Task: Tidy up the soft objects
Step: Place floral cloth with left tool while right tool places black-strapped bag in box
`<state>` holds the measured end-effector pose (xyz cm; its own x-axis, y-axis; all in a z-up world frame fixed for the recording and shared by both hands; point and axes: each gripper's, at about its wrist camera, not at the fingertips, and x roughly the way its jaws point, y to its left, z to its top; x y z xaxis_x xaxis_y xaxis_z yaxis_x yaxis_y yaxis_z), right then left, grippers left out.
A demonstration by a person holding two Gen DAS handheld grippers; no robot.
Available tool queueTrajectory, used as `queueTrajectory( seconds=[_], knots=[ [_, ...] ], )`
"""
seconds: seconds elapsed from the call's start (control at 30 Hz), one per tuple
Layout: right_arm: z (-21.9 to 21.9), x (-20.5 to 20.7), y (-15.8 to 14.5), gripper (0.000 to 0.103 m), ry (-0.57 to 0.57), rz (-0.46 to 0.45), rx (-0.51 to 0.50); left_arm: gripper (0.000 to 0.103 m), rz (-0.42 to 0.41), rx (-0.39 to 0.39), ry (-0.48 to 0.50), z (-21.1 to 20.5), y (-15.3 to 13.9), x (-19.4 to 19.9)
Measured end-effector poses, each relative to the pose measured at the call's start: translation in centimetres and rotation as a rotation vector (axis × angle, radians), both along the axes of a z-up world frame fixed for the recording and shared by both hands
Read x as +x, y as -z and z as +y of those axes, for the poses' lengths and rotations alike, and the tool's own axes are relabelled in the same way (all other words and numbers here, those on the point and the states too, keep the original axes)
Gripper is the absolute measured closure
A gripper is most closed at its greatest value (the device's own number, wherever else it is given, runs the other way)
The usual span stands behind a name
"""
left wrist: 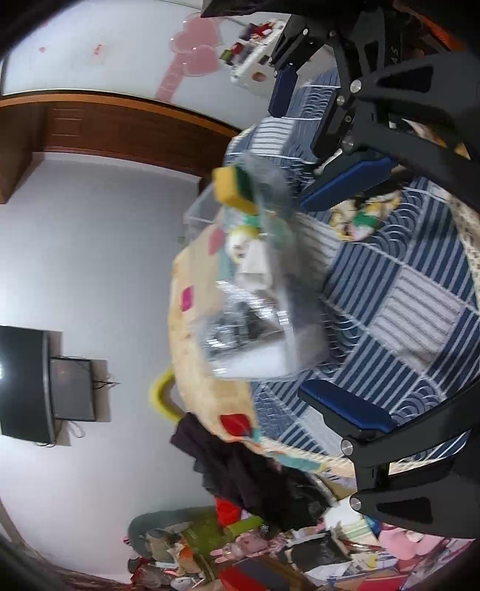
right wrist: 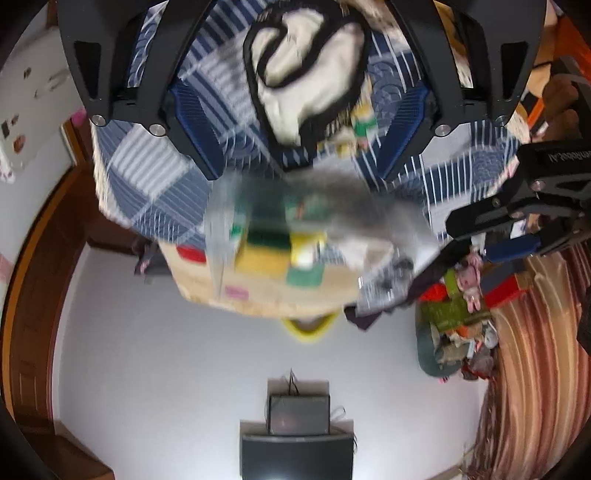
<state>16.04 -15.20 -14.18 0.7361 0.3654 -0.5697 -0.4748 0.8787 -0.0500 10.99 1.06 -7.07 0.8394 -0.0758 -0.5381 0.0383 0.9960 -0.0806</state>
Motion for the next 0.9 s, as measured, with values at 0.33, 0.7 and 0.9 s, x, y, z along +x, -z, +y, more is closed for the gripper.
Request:
queueTrajectory(
  seconds=[0.33,0.7,0.9],
  knots=[
    [-1.2,-0.7,5.1,0.021,-0.005,0.172,-0.047,0.01,0.152,-0.046,-0.012,-0.1,4.7,0.4],
    [-4.5,-1.3,4.7,0.091,-0.025,0.18,0.05,0.011,0.257,-0.029,0.028,-2.8,8.0,2.1],
    [-6.2,-1.6,3.6,0.091,0.017,0.118,0.063,0.011,0.274,0.001,0.077,-5.3,8.5,3.3]
  ],
)
